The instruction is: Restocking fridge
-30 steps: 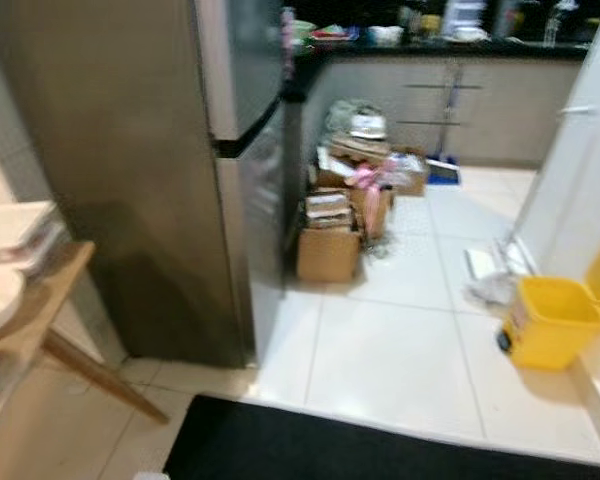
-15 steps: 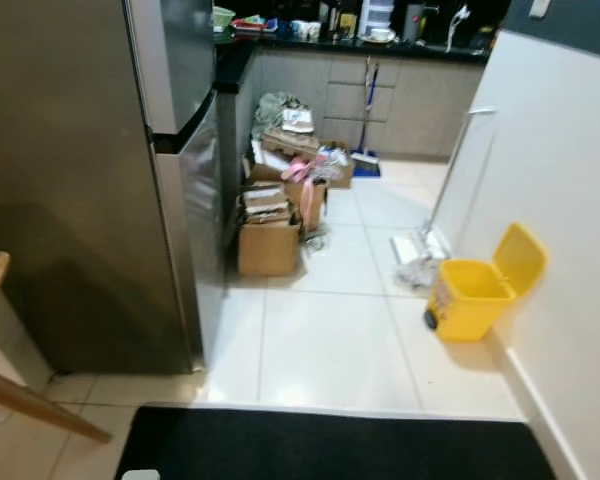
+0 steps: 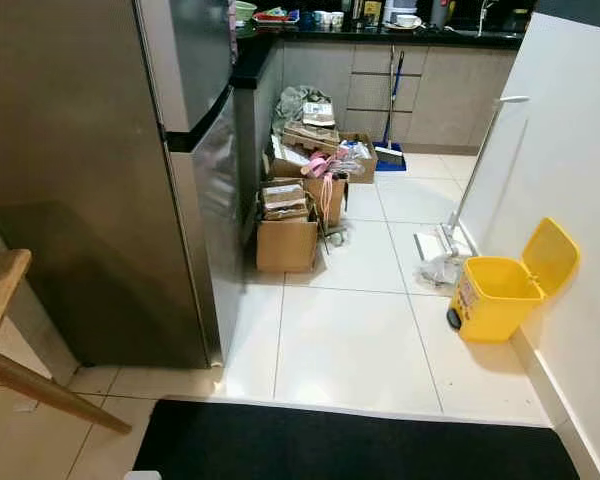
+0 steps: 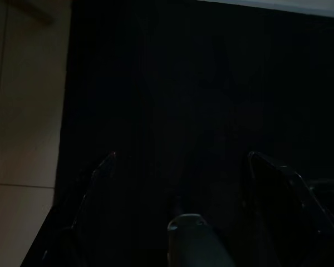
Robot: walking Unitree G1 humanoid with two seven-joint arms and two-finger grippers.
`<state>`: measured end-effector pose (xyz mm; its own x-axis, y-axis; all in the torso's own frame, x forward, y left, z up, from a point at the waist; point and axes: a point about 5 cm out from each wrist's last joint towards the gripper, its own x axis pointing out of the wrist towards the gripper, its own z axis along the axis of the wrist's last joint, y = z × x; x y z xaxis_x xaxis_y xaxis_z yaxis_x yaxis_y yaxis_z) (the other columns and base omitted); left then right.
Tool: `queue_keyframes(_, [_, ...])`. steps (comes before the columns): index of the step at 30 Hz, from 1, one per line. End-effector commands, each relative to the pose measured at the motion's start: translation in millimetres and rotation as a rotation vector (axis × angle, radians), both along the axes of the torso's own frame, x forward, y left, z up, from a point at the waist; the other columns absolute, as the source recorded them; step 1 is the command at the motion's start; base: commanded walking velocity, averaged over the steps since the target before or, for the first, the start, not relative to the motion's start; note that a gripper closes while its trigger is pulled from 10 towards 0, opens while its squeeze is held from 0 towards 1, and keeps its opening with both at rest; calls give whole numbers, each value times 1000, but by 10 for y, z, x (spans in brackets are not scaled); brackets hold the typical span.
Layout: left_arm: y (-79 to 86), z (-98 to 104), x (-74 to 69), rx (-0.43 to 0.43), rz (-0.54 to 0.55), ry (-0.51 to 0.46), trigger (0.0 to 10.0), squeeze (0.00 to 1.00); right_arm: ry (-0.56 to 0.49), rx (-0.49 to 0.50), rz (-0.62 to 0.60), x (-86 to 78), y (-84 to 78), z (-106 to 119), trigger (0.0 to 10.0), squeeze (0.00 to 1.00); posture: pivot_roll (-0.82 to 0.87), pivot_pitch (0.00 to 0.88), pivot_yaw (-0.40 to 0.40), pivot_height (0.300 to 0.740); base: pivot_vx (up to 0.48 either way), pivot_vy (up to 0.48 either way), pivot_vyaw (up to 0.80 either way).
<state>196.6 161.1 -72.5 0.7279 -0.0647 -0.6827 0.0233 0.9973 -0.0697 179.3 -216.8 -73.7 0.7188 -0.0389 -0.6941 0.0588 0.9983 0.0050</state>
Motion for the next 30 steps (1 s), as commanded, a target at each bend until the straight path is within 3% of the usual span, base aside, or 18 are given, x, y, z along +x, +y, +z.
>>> queue_keyframes(1, [62,-30,-56,29,-20,21,10000,0,7,1,-23,-73,-15,-28,10000,0,-39,113,22,740,0,0,0])
queue_keyframes(5, [63,-16,-27,21,-15,16,10000,0,4,4,-35,-96,-17,-35,10000,0,-41,111,36,740,0,0,0])
queue_keyframes(30, [45,16,44,20,-58,12,10000,0,10,4,-65,-149,-9,-59,10000,0,-40,109,54,740,405,0,0])
